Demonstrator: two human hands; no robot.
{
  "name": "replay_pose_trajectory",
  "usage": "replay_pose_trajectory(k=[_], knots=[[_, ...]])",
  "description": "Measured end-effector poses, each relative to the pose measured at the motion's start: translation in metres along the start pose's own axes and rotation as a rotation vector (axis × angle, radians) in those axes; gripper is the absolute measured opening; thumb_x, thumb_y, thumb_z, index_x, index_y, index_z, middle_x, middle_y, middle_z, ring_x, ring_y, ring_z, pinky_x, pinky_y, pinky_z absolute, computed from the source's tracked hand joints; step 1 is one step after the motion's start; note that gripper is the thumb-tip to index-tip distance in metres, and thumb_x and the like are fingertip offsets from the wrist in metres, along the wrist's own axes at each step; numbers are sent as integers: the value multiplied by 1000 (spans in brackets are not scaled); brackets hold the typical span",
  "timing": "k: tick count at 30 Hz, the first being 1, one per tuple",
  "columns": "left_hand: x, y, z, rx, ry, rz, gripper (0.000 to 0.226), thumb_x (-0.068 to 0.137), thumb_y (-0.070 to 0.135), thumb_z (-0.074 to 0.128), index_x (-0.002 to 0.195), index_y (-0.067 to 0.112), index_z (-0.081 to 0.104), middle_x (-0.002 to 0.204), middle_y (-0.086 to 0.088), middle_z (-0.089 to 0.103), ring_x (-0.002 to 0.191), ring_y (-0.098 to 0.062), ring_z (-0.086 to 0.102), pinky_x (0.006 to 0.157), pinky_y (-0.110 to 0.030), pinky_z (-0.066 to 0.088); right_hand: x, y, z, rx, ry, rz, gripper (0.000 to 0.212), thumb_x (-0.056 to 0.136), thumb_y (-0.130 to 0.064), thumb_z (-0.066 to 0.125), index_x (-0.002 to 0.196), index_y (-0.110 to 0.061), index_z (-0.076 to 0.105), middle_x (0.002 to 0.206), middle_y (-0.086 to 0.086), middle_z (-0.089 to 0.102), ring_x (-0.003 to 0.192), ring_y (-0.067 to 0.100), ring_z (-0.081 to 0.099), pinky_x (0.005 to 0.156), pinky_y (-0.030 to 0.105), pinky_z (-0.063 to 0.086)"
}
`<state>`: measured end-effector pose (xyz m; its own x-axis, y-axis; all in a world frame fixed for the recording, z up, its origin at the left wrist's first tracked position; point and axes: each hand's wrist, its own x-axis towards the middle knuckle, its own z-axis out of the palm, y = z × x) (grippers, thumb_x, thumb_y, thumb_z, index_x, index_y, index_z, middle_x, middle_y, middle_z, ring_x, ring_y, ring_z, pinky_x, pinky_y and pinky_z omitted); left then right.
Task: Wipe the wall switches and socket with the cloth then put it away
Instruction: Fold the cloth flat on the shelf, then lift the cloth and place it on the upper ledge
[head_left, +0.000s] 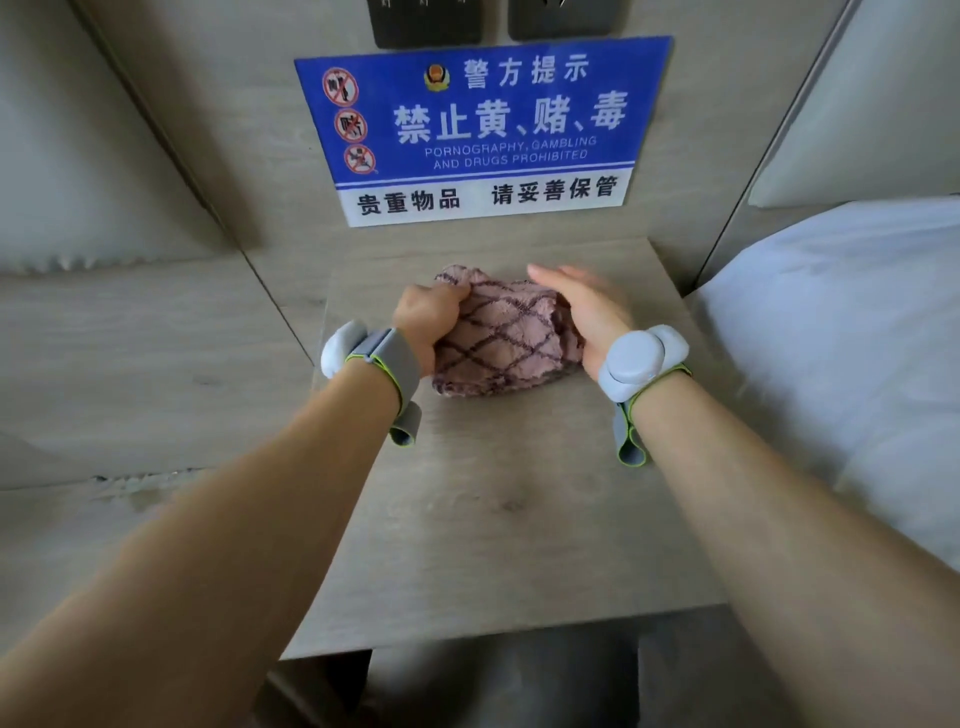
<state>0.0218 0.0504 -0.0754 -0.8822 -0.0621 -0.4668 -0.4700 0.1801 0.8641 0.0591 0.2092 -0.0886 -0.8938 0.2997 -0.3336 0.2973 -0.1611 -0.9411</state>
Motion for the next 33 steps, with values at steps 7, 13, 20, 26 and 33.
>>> replay_pose_trajectory(k=[7, 13, 20, 26, 33], knots=[[-30, 30, -10, -173, -142, -263, 39, 96, 38, 57, 119, 8, 66, 108, -16, 75, 92, -31, 74, 84, -45, 61, -34, -37, -5, -121, 6, 179, 74, 55, -56, 88, 114, -14, 70, 108, 1, 73, 100, 21, 69, 97, 35, 54], [-81, 89, -11, -172, -195, -329, 33, 99, 39, 53, 110, 11, 67, 112, -16, 73, 88, -28, 71, 82, -38, 58, -63, -92, -21, -221, -20, 367, 75, 48, -88, 69, 78, -20, 69, 95, -2, 75, 91, 25, 70, 97, 44, 53], [-161, 164, 1, -135, -289, -416, 40, 91, 38, 63, 120, 10, 70, 119, -18, 73, 104, -32, 72, 90, -43, 60, -122, -196, -51, -191, -52, 367, 31, 84, -37, 74, 102, -11, 73, 74, -1, 74, 67, 15, 71, 53, 19, 58], [-197, 208, 5, -75, -242, -374, 42, 79, 38, 76, 110, 10, 70, 111, -12, 73, 101, -31, 70, 91, -41, 59, -139, -259, -67, -303, -64, 267, 36, 96, -39, 57, 121, -14, 66, 106, 1, 63, 104, 21, 59, 91, 25, 42], [-211, 224, -5, -100, -238, -396, 33, 87, 30, 72, 111, 7, 70, 118, -20, 72, 110, -37, 69, 92, -46, 59, -160, -290, -55, -327, -95, 176, 23, 91, -32, 67, 102, -13, 70, 104, 6, 72, 102, 24, 66, 91, 31, 52]])
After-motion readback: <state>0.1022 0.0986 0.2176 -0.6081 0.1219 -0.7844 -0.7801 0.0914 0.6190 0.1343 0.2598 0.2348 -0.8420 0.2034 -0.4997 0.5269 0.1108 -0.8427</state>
